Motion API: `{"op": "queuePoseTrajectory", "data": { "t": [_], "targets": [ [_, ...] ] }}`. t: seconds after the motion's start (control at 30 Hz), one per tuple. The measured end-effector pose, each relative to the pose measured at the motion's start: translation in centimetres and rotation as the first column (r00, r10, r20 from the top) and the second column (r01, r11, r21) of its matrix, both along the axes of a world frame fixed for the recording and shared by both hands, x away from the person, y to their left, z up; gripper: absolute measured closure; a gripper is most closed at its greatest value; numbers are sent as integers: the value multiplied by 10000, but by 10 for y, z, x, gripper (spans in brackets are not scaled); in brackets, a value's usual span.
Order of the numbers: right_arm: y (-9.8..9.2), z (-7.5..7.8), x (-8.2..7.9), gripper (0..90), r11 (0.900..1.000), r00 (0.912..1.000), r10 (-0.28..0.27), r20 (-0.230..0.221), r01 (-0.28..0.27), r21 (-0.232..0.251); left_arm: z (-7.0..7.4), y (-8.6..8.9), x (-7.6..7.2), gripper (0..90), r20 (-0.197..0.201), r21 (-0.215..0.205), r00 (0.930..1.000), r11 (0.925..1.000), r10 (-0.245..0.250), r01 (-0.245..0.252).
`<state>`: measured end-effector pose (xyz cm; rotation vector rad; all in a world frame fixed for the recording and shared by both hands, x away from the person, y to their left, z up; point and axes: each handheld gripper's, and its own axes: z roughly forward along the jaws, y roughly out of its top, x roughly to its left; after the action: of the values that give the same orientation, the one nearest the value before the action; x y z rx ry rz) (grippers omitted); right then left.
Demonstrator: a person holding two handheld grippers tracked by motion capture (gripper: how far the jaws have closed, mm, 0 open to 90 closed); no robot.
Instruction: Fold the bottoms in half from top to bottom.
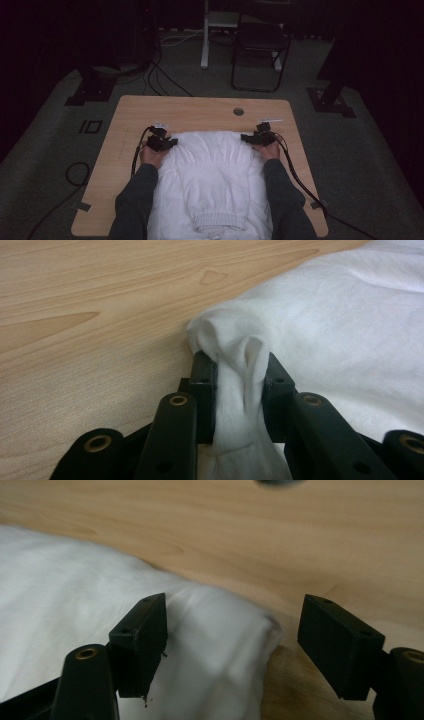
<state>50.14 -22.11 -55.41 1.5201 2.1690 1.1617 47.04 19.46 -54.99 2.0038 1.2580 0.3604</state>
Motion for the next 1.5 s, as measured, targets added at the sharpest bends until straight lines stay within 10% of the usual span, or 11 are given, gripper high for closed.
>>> {"op": "queuePoseTrajectory", "data": {
  "t": [0.37,0.47,0.57,0.7,0.83,1.13,1.3,1.5],
  "targets": [
    [6,1,0,835,9976,9969,689,-390,-691,-46,3,-3,-1,779,-152,77,9996,9997,241,-240],
    [2,8,-2,846,9972,9972,706,-240,-700,244,7,-5,-1,806,-219,175,9992,9993,332,-328],
    [-6,27,-6,846,9960,9965,739,400,-757,470,32,7,-3,808,180,-876,9992,9955,367,-349],
    [-17,60,-12,848,9943,9874,501,1500,-634,857,71,13,-11,812,1345,-1724,9898,9848,467,-230],
    [-18,83,-18,847,9921,9715,449,2327,-708,1039,97,10,-20,811,2111,-1540,9772,9880,241,89],
    [-29,91,-55,844,9743,9445,1165,3073,-1688,1494,96,22,-51,808,2424,-1982,9697,9768,-310,808],
    [-37,91,-105,844,9621,9134,1961,3568,-2496,1103,94,29,-94,807,2685,-2307,9579,9588,-1012,1659],
    [-40,69,-157,844,9623,9173,2416,3164,-2685,438,70,25,-140,805,2133,-1386,9565,9630,-1988,2310]
  ]
}}
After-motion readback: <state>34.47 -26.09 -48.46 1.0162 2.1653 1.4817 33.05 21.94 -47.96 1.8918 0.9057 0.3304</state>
